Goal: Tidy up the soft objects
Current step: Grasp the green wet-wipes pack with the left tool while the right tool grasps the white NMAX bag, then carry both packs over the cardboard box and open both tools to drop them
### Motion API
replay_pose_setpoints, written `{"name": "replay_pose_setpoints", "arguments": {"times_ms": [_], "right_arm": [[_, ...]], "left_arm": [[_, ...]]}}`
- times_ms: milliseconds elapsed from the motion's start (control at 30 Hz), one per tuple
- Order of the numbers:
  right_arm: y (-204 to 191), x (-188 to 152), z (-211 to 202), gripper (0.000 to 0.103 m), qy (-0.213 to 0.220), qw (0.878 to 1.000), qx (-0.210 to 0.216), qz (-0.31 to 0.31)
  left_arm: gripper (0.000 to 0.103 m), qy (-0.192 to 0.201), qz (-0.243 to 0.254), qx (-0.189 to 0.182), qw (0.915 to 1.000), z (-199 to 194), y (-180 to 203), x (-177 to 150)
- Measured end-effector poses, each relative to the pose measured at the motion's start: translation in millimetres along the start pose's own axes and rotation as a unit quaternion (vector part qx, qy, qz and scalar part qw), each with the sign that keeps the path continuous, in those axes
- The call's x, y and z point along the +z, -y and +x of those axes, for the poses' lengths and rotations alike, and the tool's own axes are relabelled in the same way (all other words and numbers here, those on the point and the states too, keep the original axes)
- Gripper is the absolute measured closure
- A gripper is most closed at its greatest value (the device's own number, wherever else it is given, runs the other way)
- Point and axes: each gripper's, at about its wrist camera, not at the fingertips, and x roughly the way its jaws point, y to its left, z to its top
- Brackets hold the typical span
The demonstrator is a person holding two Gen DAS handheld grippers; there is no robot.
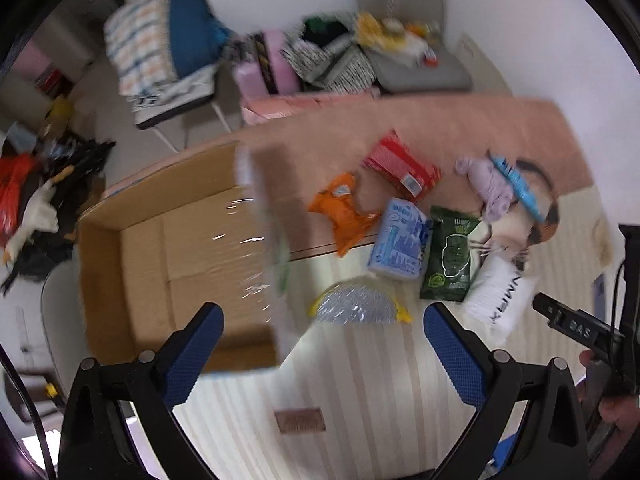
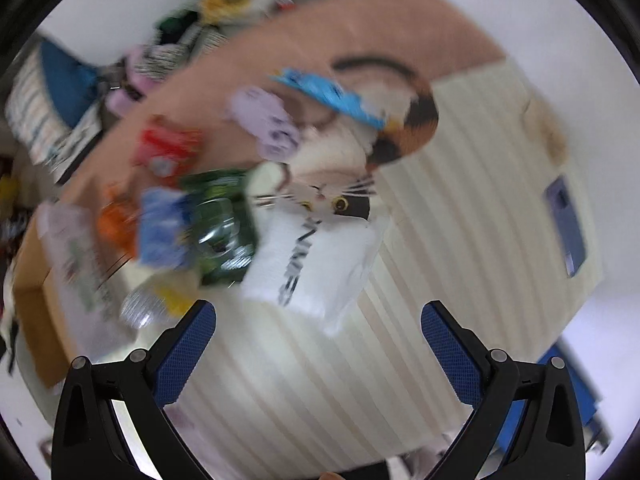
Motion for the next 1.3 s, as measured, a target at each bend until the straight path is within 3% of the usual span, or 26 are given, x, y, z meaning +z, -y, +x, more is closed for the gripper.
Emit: {"name": "replay_pose_setpoints", "arguments": {"times_ms": [133, 267, 500, 533, 567, 667, 767, 933, 1067, 1300], "right_arm": [[-2, 18, 54, 0.000, -0.041, 0.999, -0.010, 0.023], [-6, 27, 97, 0.000, -0.081, 0.996, -0.007, 0.034], [32, 27, 107, 0.004, -0.085, 0.996, 0.001, 0.027], [39, 26, 108, 0.004, -0.089, 0.996, 0.002, 0.027], [45, 26, 109, 0.004, -0.098, 0.995, 0.003, 0.024], [58, 25, 109, 0.004, -0.110, 0.993, 0.015, 0.033], [65, 26, 111, 0.004, -0.115, 0.992, 0.025, 0.041], [64, 32, 116, 0.004, -0.123, 0.991, 0.021, 0.040], [56, 40, 115, 0.004, -0.125, 0.992, 0.014, 0.030], [50, 34, 105, 0.024, -0.116, 0.993, 0.024, 0.024]], "left_arm": [[0.015, -0.057, 0.026, -0.013, 0.9980, 57, 40, 27], [0.015, -0.098, 0.028, -0.037, 0.9941, 95, 71, 44], [0.015, -0.149, 0.044, -0.085, 0.9842, 138, 123, 58], [0.020, -0.160, 0.047, -0.092, 0.9817, 147, 131, 59], [0.032, -0.172, 0.049, -0.094, 0.9794, 157, 138, 59], [0.038, -0.210, 0.055, -0.102, 0.9707, 188, 157, 56], [0.038, -0.223, 0.063, -0.090, 0.9687, 207, 169, 54], [0.040, -0.217, 0.058, -0.058, 0.9727, 221, 169, 55], [0.065, -0.202, 0.058, -0.059, 0.9759, 213, 163, 54], [0.070, -0.159, 0.048, -0.058, 0.9843, 161, 143, 46]]}}
